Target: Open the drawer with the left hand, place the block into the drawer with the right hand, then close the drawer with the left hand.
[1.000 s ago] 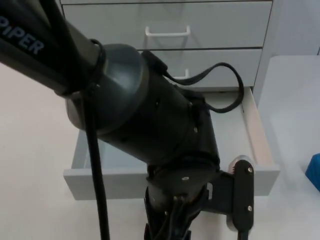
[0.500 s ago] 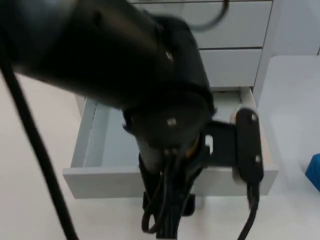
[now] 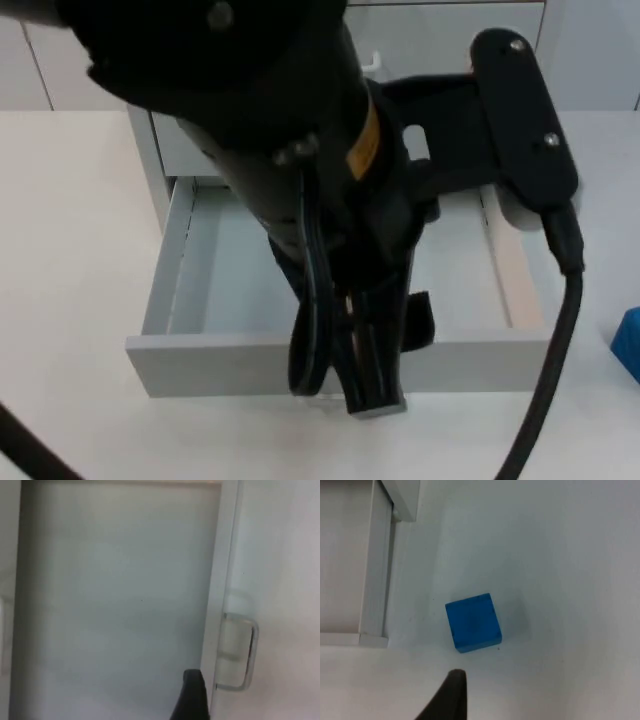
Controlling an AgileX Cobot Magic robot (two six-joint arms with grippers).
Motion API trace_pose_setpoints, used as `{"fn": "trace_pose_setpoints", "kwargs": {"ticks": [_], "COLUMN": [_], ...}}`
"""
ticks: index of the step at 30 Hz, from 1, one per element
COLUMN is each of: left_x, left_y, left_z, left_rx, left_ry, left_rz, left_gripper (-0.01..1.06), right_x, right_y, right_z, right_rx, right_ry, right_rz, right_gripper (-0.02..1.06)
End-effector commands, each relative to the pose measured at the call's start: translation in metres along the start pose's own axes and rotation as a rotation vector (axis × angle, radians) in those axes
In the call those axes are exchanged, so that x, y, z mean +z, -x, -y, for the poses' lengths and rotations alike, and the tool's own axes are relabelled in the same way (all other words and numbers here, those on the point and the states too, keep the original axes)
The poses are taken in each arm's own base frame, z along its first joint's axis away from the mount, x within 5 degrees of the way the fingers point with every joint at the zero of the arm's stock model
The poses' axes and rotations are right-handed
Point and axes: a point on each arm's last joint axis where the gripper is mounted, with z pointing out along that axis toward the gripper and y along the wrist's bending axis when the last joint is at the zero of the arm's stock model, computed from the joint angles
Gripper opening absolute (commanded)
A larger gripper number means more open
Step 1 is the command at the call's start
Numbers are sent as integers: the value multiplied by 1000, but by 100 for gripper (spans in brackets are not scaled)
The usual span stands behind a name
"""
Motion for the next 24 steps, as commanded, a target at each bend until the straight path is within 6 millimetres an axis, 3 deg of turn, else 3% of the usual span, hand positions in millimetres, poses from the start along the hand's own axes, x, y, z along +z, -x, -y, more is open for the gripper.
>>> {"fn": "trace_pose_setpoints", "kwargs": {"ticks": [1,4,9,12,13,17,18,24], "left_x": [-3,-2,-4,-9,-9,-24,-24,-57], "left_y": [-2,-4,-20,-47,-47,-85,-85,-137], "left_z": [-1,-5,-29,-60,-60,-93,-93,-122], "left_rx": [-26,-43,-177,-380,-380,-622,-622,-968], "left_ry": [-9,-6,-1,-27,-27,-38,-38,-31], "left_rz": [7,4,-4,8,8,31,31,68], "left_gripper": [66,66,66,66,66,66,66,66], "right_x": [-1,-1,-1,-1,-1,-1,-1,-1], "right_y": [1,0,0,0,0,0,0,0], "right_z": [1,1,1,1,1,1,1,1], "right_rx": [4,4,4,4,4,4,4,4], "right_ry": [-5,-5,-4,-4,-4,-4,-4,-4], "right_rz": [4,2,-3,-3,-3,-3,-3,-3], "right_gripper": [105,105,105,105,105,105,105,105]}}
